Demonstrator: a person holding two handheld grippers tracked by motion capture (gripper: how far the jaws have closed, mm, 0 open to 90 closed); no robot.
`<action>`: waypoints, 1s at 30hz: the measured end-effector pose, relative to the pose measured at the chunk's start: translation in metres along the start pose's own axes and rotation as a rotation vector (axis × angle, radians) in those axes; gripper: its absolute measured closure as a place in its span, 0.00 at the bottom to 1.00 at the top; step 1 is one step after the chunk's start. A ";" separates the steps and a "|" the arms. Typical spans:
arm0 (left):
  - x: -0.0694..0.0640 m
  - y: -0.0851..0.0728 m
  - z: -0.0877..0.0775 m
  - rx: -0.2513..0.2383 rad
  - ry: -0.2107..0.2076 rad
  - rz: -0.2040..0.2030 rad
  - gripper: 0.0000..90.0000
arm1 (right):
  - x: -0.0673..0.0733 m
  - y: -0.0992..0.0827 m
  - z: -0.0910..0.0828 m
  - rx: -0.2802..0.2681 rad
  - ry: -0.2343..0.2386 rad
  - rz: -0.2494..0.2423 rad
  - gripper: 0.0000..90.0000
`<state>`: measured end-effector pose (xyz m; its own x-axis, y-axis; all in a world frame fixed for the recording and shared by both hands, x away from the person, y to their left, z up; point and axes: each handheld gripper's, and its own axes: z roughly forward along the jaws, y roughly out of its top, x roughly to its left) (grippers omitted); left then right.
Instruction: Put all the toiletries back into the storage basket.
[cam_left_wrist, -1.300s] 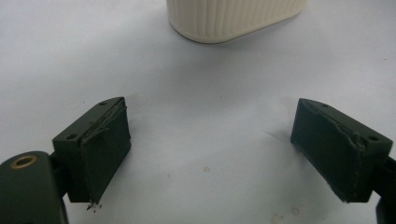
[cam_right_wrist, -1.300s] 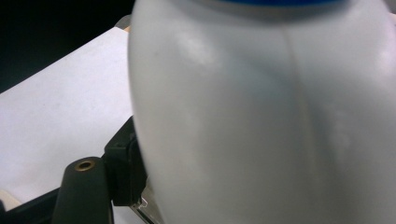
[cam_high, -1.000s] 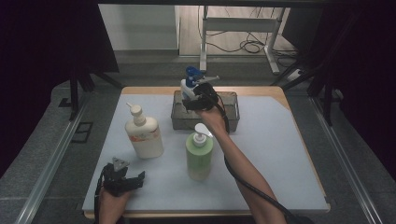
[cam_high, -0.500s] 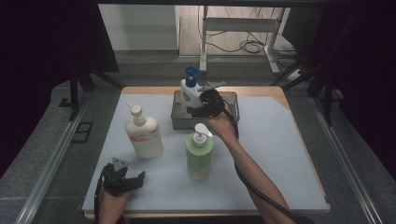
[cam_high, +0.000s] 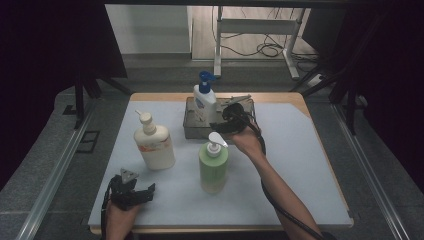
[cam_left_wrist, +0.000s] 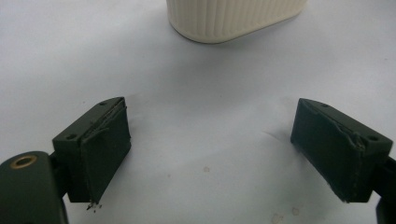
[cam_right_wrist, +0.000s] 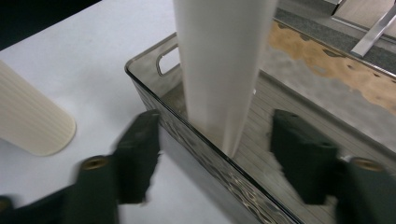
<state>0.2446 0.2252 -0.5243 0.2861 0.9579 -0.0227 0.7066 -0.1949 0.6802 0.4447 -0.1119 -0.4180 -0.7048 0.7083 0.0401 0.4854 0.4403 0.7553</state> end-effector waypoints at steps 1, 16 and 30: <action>0.000 0.000 0.000 0.000 0.000 0.000 0.13 | -0.002 -0.001 -0.001 0.003 -0.005 0.005 0.52; 0.000 0.000 0.000 0.001 0.001 0.001 0.13 | -0.024 -0.004 0.020 0.034 -0.076 0.112 1.00; 0.000 0.000 0.000 0.000 0.001 0.001 0.13 | -0.032 -0.002 0.051 0.098 -0.067 0.178 1.00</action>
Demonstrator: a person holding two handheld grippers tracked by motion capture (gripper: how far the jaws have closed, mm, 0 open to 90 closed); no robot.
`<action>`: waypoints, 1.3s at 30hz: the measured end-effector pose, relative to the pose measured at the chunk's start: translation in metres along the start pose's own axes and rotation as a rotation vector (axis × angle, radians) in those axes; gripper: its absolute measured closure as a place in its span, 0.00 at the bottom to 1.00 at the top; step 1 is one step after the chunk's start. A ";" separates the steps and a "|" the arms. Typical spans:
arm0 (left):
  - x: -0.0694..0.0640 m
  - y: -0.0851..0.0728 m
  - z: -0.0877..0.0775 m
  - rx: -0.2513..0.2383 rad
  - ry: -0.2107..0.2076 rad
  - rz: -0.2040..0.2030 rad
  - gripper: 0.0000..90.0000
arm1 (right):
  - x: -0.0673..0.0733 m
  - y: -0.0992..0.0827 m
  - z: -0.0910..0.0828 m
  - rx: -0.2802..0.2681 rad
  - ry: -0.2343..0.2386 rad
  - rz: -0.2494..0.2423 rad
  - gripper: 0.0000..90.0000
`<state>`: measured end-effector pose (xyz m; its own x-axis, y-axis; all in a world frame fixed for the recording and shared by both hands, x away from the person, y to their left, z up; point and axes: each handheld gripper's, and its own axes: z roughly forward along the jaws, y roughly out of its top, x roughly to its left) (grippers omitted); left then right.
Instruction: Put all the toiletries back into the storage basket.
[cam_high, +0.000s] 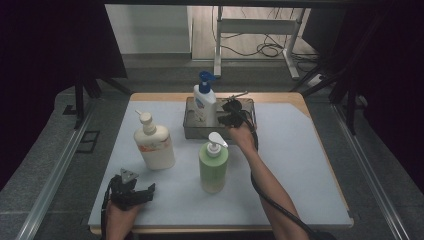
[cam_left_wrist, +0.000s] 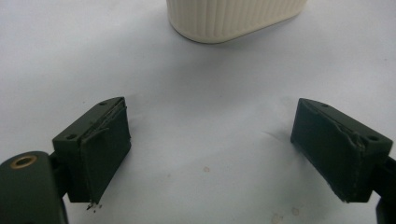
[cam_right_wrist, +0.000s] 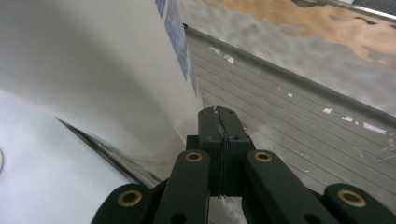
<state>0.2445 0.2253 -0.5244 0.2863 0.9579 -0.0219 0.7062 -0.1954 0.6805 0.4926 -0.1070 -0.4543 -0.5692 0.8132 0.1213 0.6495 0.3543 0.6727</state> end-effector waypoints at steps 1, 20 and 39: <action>0.000 0.000 0.000 -0.001 0.000 0.000 0.13 | 0.000 0.000 0.001 0.001 0.001 -0.003 1.00; 0.000 0.000 0.000 -0.001 0.000 0.000 0.13 | 0.008 0.004 0.013 0.034 0.020 -0.016 0.97; 0.000 0.000 0.000 0.000 0.000 0.000 0.13 | 0.022 0.006 0.023 0.029 0.060 -0.022 0.94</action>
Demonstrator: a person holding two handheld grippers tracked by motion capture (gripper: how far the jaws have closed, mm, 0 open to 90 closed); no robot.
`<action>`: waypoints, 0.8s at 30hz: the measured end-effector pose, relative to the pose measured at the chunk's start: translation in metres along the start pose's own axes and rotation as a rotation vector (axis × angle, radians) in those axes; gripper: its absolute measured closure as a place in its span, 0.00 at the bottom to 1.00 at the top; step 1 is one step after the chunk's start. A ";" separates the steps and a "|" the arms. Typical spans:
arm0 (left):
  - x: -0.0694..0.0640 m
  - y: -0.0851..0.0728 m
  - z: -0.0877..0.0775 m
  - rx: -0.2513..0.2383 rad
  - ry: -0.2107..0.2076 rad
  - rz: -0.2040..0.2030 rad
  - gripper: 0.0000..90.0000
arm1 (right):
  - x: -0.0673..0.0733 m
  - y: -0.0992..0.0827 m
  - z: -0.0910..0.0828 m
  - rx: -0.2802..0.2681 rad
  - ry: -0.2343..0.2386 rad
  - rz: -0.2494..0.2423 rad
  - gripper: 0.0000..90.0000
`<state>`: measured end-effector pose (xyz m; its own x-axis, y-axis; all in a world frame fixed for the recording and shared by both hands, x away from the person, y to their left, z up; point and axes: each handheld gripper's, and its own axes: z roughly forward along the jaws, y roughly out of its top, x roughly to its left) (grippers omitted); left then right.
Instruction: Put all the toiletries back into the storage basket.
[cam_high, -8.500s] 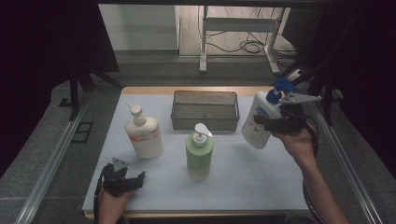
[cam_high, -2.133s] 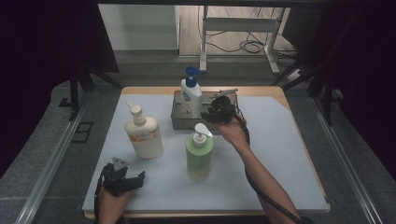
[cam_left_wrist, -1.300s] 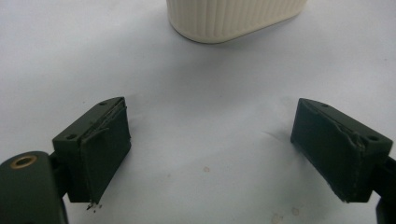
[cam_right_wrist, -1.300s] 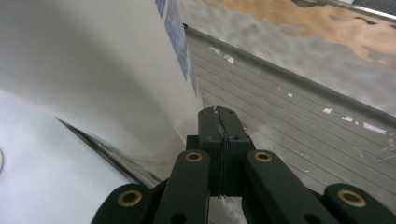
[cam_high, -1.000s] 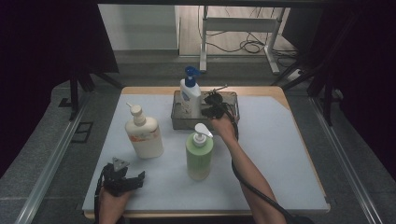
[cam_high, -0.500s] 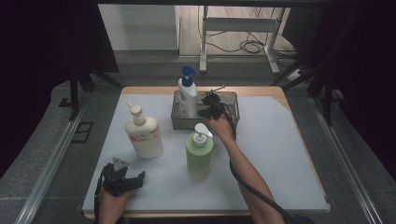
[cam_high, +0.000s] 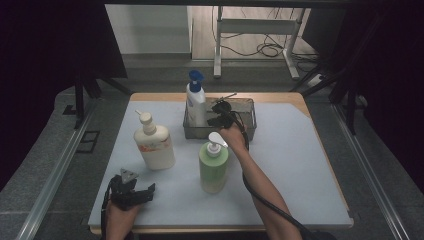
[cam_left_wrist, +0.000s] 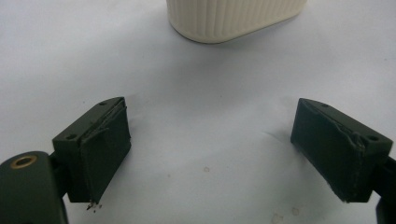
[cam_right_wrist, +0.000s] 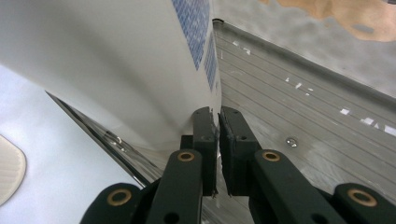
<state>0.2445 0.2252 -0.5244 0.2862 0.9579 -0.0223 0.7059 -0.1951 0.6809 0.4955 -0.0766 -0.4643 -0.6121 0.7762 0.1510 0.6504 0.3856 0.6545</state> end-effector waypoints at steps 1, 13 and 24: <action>0.000 0.000 0.000 0.000 0.000 -0.001 0.13 | 0.001 0.000 0.000 0.001 0.001 0.001 0.94; 0.000 0.000 0.000 0.000 0.000 0.000 0.13 | 0.011 0.003 0.005 0.005 0.020 -0.032 0.94; 0.000 0.000 0.000 0.000 0.000 0.000 0.13 | 0.020 0.005 0.007 0.002 0.028 -0.058 0.94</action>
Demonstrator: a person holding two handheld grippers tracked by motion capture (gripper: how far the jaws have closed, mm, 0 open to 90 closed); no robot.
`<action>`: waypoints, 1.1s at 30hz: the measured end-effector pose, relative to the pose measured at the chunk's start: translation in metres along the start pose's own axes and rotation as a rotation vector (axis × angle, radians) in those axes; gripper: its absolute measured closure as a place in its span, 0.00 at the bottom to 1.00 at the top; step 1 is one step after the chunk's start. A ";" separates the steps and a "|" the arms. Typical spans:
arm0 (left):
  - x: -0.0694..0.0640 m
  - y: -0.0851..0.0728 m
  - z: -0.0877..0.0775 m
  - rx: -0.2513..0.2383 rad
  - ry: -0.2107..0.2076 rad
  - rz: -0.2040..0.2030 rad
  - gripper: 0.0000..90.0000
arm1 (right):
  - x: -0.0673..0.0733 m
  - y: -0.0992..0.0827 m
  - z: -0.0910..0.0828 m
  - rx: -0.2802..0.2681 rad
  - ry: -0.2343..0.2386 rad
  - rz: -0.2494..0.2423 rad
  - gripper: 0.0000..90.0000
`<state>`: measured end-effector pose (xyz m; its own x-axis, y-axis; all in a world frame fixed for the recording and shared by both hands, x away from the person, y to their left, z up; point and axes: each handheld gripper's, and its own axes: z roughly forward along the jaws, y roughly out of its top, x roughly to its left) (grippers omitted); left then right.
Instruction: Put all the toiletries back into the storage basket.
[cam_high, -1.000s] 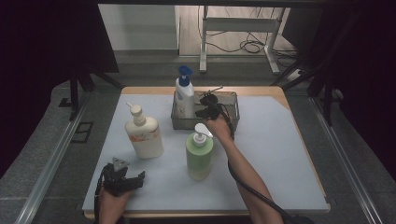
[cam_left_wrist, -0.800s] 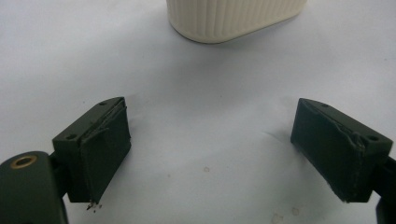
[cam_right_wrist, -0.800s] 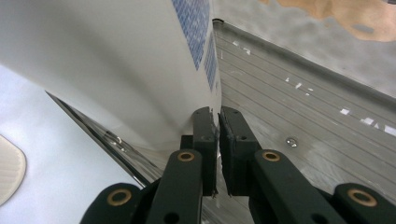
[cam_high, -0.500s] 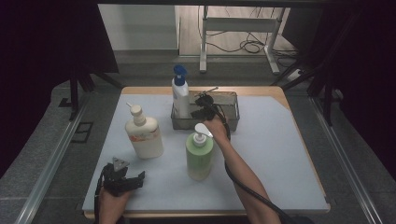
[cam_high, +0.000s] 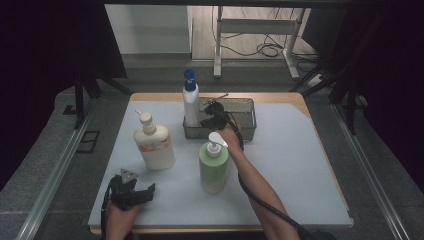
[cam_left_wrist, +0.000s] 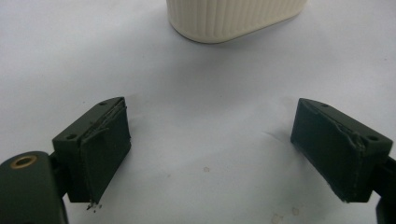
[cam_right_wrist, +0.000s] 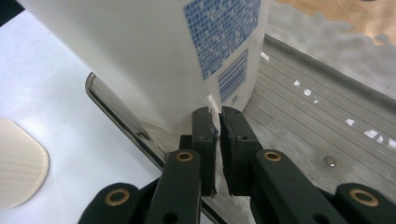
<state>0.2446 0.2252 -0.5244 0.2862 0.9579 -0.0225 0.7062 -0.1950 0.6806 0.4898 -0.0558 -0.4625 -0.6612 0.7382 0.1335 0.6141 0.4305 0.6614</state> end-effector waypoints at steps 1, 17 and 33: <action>0.000 0.000 0.000 0.000 0.000 0.000 0.13 | 0.000 0.000 0.000 0.000 0.001 0.002 0.94; 0.000 0.000 0.000 0.001 0.001 0.001 0.13 | 0.001 -0.001 -0.003 -0.014 -0.019 -0.028 0.89; 0.000 0.000 0.000 -0.001 0.002 0.002 0.13 | -0.002 0.000 -0.036 -0.072 -0.018 -0.046 0.60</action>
<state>0.2444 0.2252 -0.5245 0.2861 0.9580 -0.0196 0.7050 -0.1965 0.6815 0.4756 -0.0765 -0.4365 -0.6802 0.7276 0.0890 0.5500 0.4264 0.7181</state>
